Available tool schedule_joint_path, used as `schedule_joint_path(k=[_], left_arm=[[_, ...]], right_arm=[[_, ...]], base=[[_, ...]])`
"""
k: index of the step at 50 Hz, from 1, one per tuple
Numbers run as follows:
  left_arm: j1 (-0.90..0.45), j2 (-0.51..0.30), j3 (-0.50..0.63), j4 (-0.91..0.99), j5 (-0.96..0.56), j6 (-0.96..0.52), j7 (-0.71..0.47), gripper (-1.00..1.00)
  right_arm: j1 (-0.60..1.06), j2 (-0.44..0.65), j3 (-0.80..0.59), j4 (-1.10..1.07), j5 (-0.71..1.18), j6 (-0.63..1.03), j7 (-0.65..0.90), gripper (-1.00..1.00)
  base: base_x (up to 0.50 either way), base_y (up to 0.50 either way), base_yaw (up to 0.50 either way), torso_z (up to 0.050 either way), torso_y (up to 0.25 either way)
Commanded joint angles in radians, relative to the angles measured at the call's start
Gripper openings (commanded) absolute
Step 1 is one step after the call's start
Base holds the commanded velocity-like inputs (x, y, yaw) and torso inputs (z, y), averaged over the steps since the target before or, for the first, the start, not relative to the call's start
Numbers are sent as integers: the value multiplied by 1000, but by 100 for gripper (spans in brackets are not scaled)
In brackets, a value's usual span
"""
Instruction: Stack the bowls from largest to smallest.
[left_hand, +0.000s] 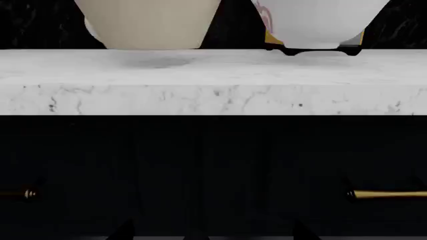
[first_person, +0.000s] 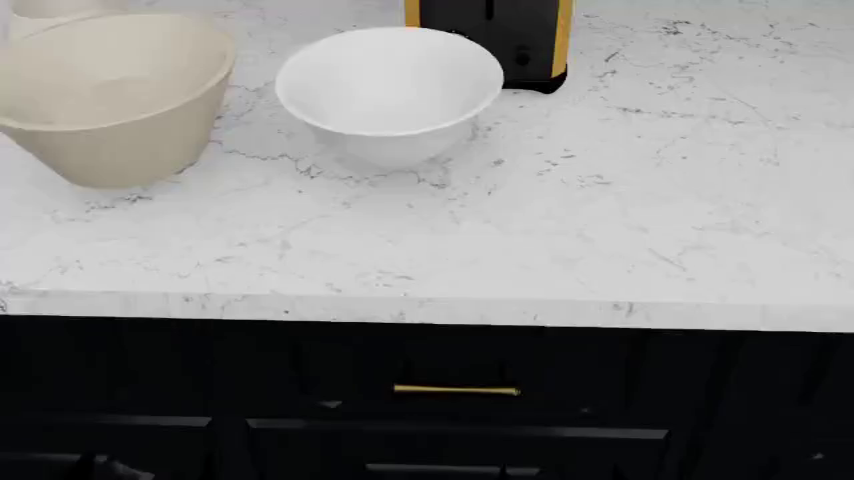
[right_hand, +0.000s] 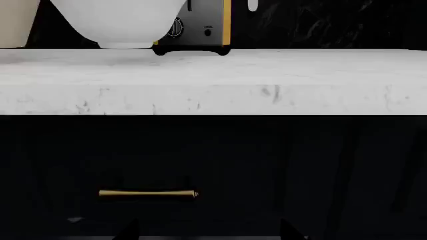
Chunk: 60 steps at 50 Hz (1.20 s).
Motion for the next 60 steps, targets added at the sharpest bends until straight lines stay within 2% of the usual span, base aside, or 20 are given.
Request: schedule_joint_path(k=[1,4,13,14,15,22,24,25,30,31,32,37,41,45,46,47,48,51,53,60], left_arm=[[0,-26,30,6,-25,-5,-30,100],[1,-33,37,0,-51,5,-32,100],[-3,-54,60,-13,-72,8,-48,100],[-8,-59,72,-23,-50,-2,-57,100],[-5,-12,16,-23,-4,0,-1,100],[-24,-39,69,-40,27,-34,-45,100],[-31,-43,68,8,20,-134,-53,100],[-23,-48,55,75,6,-156,-54,100],[-21,-90,42,363,38,-459,-63,100],[-28,-92,23,427,0,-550,-38,100],[-28,-103,31,448,10,-560,-40,100],[-66,-110,4,707,-12,-837,-33,100],[-100,-137,-19,847,-16,-986,-28,100],[-112,-118,-60,878,-51,-1034,-14,100],[-93,-116,-65,868,-63,-990,-1,100],[-88,-130,-39,836,-38,-1000,-20,100],[-86,-104,-72,827,-72,-993,-3,100],[-69,-127,-43,802,-52,-949,-10,100],[-37,-118,-85,759,-88,-846,19,100],[-59,-114,-125,769,-127,-901,21,100]], right_arm=[[0,13,-18,-1,0,1,18,100],[9,25,-21,3,47,50,28,100],[7,48,-52,-8,67,54,50,100],[9,52,-60,6,56,39,54,100],[8,11,-12,3,11,43,6,100],[23,35,-41,-1,44,112,33,100],[30,49,-34,-63,56,187,41,100],[35,59,-16,-112,79,245,40,100],[49,109,42,-400,141,509,58,100],[48,112,58,-459,140,529,78,100],[49,117,61,-485,147,552,78,100],[65,147,91,-673,185,688,91,100],[81,185,100,-775,208,810,88,100],[100,184,132,-851,259,912,87,100],[102,180,139,-851,264,921,90,100],[104,179,134,-836,257,927,99,100],[98,180,126,-822,249,912,100,100],[98,183,117,-813,242,914,108,100],[94,184,117,-803,244,906,106,100],[91,188,127,-761,243,870,104,100]], base=[[0,0,0,0,0],[0,0,0,0,0],[0,0,0,0,0],[0,0,0,0,0],[0,0,0,0,0],[0,0,0,0,0],[0,0,0,0,0],[0,0,0,0,0],[0,0,0,0,0],[0,0,0,0,0],[0,0,0,0,0],[0,0,0,0,0],[0,0,0,0,0],[0,0,0,0,0],[0,0,0,0,0],[0,0,0,0,0],[0,0,0,0,0],[0,0,0,0,0],[0,0,0,25,0],[0,0,0,50,0]])
